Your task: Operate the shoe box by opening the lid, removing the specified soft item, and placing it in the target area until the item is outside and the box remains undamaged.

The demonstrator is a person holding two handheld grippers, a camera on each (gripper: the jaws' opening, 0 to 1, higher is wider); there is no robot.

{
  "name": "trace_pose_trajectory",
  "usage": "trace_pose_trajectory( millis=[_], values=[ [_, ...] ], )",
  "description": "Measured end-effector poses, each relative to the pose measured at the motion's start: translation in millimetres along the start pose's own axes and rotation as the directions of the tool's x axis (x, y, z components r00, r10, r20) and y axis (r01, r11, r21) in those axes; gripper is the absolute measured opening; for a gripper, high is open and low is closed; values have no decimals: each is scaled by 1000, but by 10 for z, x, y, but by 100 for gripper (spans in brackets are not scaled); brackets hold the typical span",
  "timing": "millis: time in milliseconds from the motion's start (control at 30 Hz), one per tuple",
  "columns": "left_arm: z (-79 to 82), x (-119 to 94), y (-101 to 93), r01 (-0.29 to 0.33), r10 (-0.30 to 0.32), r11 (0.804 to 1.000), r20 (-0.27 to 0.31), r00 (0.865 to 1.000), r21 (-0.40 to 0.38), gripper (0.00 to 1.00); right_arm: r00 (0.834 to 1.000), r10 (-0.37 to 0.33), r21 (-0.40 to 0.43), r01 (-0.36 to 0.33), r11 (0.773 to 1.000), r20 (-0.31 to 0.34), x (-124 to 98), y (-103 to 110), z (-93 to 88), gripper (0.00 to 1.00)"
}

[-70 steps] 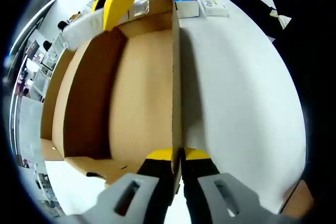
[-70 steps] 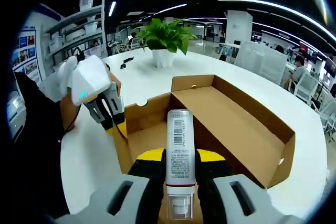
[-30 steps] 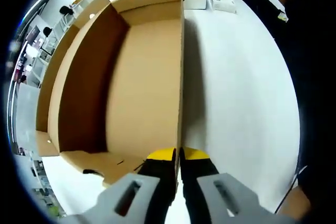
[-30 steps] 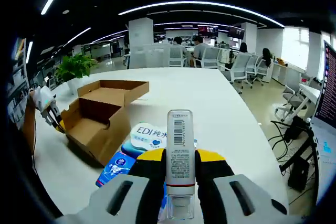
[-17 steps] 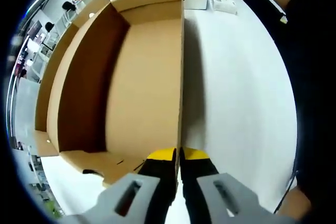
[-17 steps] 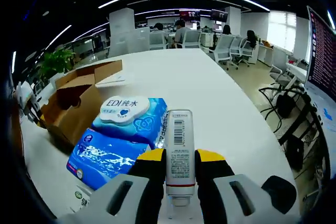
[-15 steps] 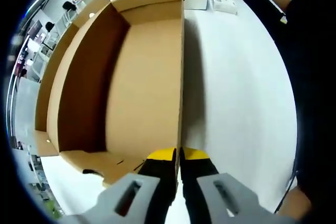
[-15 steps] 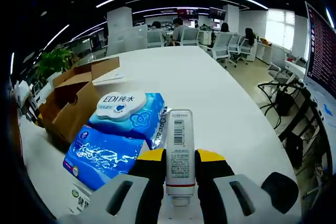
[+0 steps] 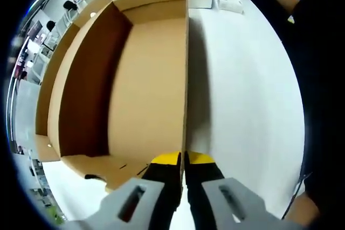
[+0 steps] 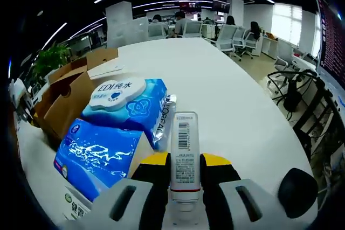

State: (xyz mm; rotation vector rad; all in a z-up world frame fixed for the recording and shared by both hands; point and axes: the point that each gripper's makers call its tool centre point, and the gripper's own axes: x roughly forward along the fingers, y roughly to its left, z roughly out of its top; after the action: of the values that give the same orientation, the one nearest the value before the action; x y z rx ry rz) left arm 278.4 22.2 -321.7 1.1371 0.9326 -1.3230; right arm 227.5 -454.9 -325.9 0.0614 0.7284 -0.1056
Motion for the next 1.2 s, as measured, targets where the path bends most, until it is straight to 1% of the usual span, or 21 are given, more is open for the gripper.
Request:
trace_pose_trajectory(
  millis=[200, 467, 600, 667, 700, 767, 800, 867, 967, 1067, 1167, 1200],
  values=[
    [-3, 1, 1, 5, -5, 1000, -3, 1000, 1, 2, 1000, -4, 8, 4, 1000, -13, 41, -5, -78, 21],
    [-4, 1, 0, 4, -4, 1000, -3, 1000, 0, 2, 1000, -4, 7, 4, 1000, -15, 73, -6, -100, 21],
    [-8, 3, 2, 4, -4, 1000, -10, 1000, 0, 2, 1000, 11, -1, -11, 1000, -1, 90, 14, -76, 22],
    [-9, 2, 2, 4, -4, 1000, -10, 1000, 1, 2, 1000, 11, -4, -11, 1000, 0, 89, 15, -74, 24],
    [-8, 2, 2, 5, -5, 1000, -10, 1000, -1, 2, 1000, 9, -12, -9, 1000, 7, 83, 22, -59, 26],
    [-10, 3, 4, 6, -6, 1000, -13, 1000, -3, 2, 1000, 0, -57, 0, 998, 10, 76, 39, -24, 27],
    [-10, 3, 4, 5, -5, 1000, -14, 1000, -1, 2, 1000, 3, -62, -2, 998, 18, 66, 41, 7, 27],
    [-10, 4, 7, 8, -8, 1000, -13, 1000, -1, 2, 999, 14, -48, -12, 999, 35, 15, 75, 42, 30],
    [-11, 3, 8, 11, -11, 1000, -12, 1000, -5, 2, 998, 9, -49, -6, 999, 59, -96, 87, 106, 33],
    [-13, 5, 7, 12, -12, 1000, -16, 1000, -5, 2, 994, 17, -21, -14, 1000, 107, -230, 95, 242, 34],
    [-14, 6, 7, 13, -13, 1000, -18, 1000, -4, 2, 992, 23, -14, -22, 1000, 121, -260, 108, 280, 36],
    [-15, 6, 8, 13, -13, 1000, -21, 1000, -5, 2, 989, 34, -7, -33, 999, 141, -304, 134, 335, 37]
  ],
)
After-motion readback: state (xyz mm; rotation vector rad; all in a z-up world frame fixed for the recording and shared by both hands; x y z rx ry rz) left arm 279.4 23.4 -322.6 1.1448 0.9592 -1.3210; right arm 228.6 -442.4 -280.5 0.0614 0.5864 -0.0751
